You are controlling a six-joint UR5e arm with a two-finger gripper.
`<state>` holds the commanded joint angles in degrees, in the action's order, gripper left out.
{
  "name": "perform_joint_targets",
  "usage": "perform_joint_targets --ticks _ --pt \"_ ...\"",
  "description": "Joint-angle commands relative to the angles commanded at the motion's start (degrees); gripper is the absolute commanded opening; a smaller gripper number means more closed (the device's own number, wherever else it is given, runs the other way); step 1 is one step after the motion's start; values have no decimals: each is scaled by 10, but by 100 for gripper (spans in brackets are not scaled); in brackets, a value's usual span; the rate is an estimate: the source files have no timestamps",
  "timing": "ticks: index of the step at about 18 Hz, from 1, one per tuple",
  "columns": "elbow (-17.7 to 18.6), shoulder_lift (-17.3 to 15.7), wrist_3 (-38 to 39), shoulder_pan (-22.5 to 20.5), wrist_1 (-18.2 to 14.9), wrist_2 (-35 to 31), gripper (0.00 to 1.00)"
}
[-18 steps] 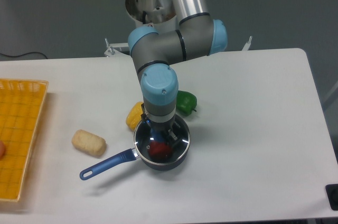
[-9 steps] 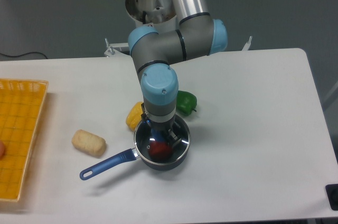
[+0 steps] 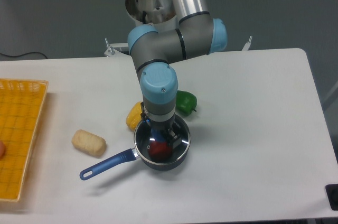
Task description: Close the pot lid
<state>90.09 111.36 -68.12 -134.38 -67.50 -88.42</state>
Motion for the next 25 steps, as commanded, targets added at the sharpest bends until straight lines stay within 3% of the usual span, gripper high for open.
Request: perform_joint_targets --ticks 7,12,17,21,25 --pt "-2 -54 -7 -23 -1 -12 100" --pt "-8 -59 -125 -62 -3 -41 100" --pt "-10 -69 -256 -133 -24 -41 100" --pt "-33 -52 -364 -177 -77 -38 100" --pt "-50 -12 -407 -202 -80 -36 100"
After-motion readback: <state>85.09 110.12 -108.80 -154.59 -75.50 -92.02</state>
